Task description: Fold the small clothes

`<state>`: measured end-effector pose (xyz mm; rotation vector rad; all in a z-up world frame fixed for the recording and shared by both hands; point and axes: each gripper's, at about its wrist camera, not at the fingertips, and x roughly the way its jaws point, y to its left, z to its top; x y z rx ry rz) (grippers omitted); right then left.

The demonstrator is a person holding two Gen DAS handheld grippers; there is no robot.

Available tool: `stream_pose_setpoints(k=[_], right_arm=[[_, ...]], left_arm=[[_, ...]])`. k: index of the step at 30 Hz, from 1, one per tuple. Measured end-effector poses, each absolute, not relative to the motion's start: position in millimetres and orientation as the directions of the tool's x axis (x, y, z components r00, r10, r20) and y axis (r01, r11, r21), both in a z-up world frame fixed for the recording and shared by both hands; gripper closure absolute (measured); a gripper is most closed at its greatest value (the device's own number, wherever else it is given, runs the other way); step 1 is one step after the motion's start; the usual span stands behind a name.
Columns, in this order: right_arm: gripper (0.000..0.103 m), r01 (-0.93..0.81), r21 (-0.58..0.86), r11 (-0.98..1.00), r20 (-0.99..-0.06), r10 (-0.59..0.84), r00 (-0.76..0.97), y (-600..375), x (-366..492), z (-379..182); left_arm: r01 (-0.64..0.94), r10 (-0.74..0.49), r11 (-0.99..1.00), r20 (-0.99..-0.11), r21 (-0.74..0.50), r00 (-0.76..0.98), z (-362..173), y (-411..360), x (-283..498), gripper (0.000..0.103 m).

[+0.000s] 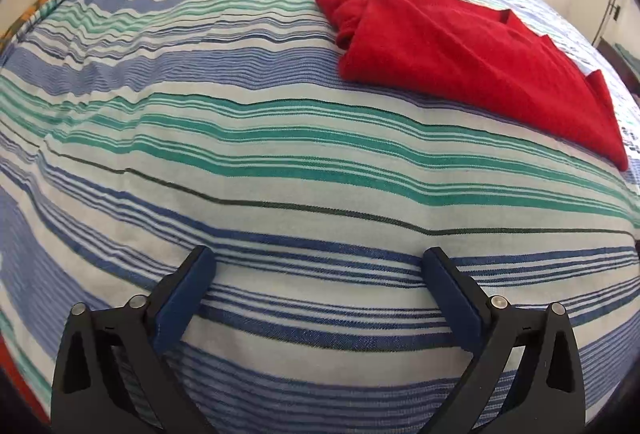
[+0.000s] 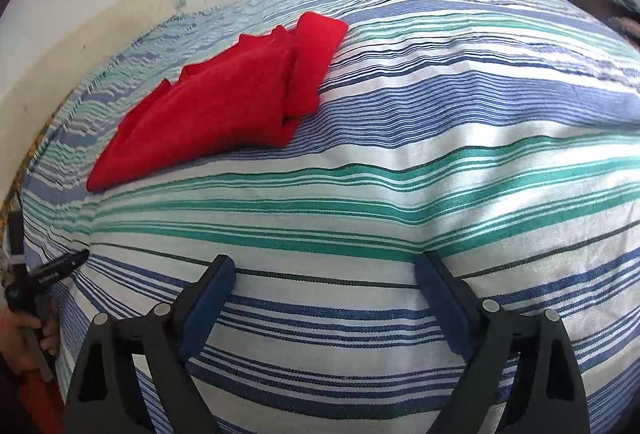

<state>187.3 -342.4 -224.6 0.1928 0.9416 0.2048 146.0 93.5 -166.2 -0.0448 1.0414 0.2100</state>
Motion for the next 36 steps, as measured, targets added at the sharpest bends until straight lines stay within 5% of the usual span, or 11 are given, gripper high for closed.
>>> stream_pose_setpoints(k=[3,8,12,15,24,36], right_arm=[[0.001,-0.112,0.139,0.984,-0.824,0.177,0.539,-329.0,191.3,-215.8],[0.001,0.104,0.075,0.992,-0.706,-0.021,0.708,-367.4,174.2,-157.8],[0.001,0.193,-0.003,0.981,-0.739,-0.132,0.660,-408.2,215.1,-188.5],[0.000,0.202,0.097,0.975,-0.832,-0.032,0.553,-431.7,239.8,-248.7],[0.000,0.210,0.075,0.975,-0.804,-0.065,0.591,-431.9,239.2,-258.4],[0.000,0.205,0.068,0.976,-0.823,-0.061,0.564,-431.3,243.4,-245.2]], left_arm=[[-0.225,0.140,0.974,-0.843,0.023,0.519,-138.7,94.4,148.4,0.013],[-0.331,0.165,0.942,-0.789,-0.051,0.591,-109.3,128.8,174.8,0.003],[-0.445,0.267,0.894,-0.850,0.044,0.453,-167.1,167.1,211.1,0.001],[-0.451,0.267,0.893,-0.815,0.008,0.515,-187.7,168.8,206.7,0.000],[-0.455,0.347,0.884,-0.800,0.106,0.489,-190.0,154.3,218.2,0.000],[-0.460,0.294,0.887,-0.814,0.036,0.502,-189.1,166.1,211.5,0.000]])
